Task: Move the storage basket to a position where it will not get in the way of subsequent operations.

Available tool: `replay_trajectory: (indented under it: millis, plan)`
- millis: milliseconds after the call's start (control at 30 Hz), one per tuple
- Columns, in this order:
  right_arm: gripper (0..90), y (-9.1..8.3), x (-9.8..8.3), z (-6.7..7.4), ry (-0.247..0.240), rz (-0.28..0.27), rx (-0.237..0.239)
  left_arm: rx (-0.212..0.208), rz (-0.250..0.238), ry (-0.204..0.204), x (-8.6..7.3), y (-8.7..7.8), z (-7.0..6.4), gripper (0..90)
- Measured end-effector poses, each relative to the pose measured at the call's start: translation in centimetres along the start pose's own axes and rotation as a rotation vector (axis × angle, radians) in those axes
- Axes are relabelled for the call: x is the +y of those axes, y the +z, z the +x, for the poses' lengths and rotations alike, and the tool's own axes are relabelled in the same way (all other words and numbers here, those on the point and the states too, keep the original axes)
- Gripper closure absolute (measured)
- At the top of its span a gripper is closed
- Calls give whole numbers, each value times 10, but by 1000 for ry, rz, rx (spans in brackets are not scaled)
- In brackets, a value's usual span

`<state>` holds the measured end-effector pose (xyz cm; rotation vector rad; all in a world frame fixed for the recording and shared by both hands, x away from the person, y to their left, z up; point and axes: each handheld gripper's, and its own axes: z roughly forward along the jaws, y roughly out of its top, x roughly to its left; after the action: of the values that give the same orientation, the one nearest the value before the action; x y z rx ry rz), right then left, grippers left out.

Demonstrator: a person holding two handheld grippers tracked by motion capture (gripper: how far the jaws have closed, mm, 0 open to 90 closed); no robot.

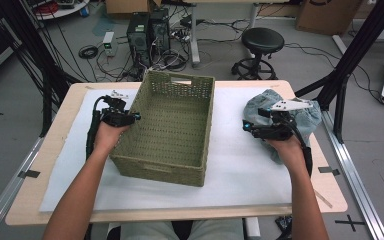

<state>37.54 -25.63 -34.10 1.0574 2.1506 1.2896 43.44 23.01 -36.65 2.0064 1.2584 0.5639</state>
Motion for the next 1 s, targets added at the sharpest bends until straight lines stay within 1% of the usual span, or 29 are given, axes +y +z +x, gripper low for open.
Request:
replay_trajectory:
  millis: [33,67,133,200,267,300,333,400,467,600,667,700,767,833,1000]
  plan:
    - [217,0,0,0,1,-1,1,14,9,5,0,0,0,728]
    - [217,0,0,0,3,0,4,22,12,2,1,0,1,758]
    - [217,-1,0,0,4,-2,6,23,9,-9,0,-1,4,792]
    - [217,-1,-1,0,7,-2,8,17,5,-16,0,-2,8,800]
    - [217,-1,-1,0,9,1,10,14,10,-36,-1,-1,11,811]
    - [217,0,-1,0,10,3,12,10,11,-35,-1,-2,12,811]
    - [218,0,-2,0,8,4,13,15,13,-25,-1,-2,12,811]
    - [218,1,-2,1,8,7,14,10,16,-29,-1,-2,14,811]
    - [217,2,-2,1,13,7,16,17,17,-22,-1,-3,16,812]
    - [218,2,-3,0,15,8,18,13,22,-49,-3,-6,23,815]
    - [218,2,-3,-1,18,9,18,25,30,-65,-5,-9,29,815]
    - [218,2,-3,-1,18,9,19,39,34,-70,-6,-11,32,817]
    - [218,2,-3,-1,16,8,19,52,36,-92,-8,-15,38,821]
    - [217,2,-3,-1,17,8,22,61,35,-95,-12,-18,44,818]
    - [218,3,-3,1,24,7,25,89,32,-121,-20,-27,57,759]
